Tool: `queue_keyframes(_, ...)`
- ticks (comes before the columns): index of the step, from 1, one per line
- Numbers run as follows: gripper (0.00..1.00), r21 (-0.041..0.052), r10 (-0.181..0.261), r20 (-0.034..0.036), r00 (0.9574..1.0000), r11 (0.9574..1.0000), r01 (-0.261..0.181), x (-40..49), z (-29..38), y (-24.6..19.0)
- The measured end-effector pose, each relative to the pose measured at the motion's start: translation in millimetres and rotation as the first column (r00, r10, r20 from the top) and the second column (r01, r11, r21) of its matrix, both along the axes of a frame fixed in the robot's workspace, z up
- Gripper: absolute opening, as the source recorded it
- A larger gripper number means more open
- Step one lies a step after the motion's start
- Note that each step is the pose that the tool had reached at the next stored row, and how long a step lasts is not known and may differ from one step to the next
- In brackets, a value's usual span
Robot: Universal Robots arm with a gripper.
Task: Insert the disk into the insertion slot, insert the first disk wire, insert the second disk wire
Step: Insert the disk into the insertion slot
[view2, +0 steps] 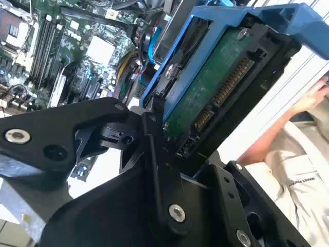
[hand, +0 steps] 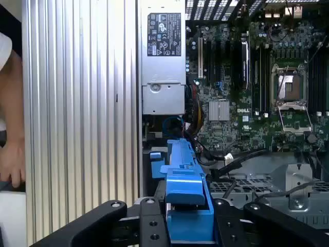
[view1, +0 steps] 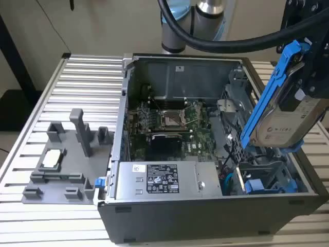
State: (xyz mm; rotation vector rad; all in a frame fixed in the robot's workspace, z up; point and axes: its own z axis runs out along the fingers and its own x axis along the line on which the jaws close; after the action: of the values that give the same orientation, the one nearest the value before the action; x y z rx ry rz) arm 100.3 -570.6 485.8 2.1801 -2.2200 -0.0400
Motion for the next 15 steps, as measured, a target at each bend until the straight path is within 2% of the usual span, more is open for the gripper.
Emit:
queue_keyframes(11,0.33,0.0001,0.000,0.0000,1.0000,1.0000,0.000,0.0,0.0,0.0)
queue_keyframes(15,0.33,0.0002,0.000,0.0048,1.0000,1.0000,0.000,-0.1,-1.8,-0.1)
